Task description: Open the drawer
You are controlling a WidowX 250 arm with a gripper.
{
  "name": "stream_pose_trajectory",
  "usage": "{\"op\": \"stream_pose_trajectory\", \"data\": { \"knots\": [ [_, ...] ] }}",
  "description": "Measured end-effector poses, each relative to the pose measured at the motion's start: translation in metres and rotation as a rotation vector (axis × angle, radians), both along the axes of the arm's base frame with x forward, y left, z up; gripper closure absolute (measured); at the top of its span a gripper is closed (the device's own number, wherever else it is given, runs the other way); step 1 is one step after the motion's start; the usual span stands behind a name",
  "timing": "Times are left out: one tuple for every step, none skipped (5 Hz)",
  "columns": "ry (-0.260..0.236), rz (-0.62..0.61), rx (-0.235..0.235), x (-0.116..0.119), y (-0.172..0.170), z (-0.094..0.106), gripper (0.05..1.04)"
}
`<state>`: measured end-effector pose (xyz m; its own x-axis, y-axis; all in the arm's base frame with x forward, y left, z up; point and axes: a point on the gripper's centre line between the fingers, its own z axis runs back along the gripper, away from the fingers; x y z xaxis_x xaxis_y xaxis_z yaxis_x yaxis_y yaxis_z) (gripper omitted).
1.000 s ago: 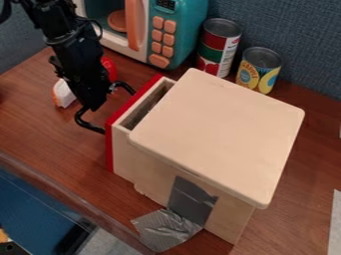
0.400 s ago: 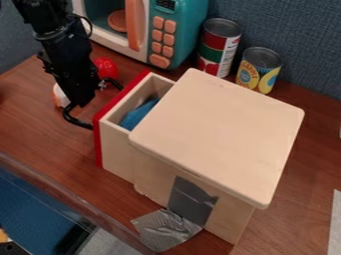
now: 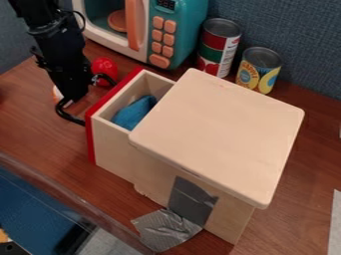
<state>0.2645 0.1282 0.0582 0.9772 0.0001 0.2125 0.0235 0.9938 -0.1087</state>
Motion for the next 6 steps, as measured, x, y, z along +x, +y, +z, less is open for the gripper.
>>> {"op": "stream_pose_trajectory", "data": {
  "knots": [
    [0.004,0.013,0.004,-0.003,0.005,0.000,0.975],
    [0.004,0.019,0.005,-0.003,0.008,0.001,0.975],
    [0.010,0.028,-0.001,-0.004,0.010,0.001,0.975],
    [0.012,0.031,-0.001,-0.006,0.013,0.000,0.975],
    [0.017,0.026,-0.005,-0.007,0.014,0.000,0.975],
    [0.030,0.011,0.006,-0.006,0.018,-0.001,0.976]
  ]
}}
